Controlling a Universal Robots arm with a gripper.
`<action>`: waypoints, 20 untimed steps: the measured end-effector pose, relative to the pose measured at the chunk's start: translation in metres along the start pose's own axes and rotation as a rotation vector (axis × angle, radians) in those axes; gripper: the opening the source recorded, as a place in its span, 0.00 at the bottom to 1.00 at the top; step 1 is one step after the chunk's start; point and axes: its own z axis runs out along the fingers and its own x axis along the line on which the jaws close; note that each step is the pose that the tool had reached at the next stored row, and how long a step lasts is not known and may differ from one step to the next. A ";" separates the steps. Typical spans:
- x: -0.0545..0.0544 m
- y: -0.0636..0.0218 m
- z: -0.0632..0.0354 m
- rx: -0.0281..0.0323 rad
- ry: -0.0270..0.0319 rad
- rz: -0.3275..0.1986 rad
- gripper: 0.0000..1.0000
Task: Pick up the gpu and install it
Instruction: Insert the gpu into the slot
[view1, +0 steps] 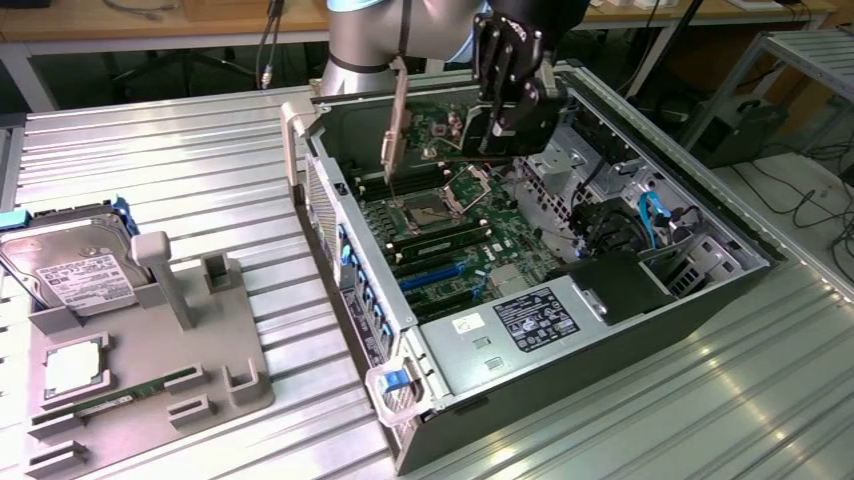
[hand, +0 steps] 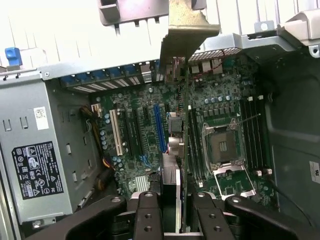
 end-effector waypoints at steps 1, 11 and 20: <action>0.000 0.0000 0.0000 -0.0001 0.0001 -0.010 0.28; 0.000 0.0000 0.0000 -0.0014 0.0014 -0.119 0.28; -0.002 0.0003 0.0024 0.0035 0.0081 -0.204 0.28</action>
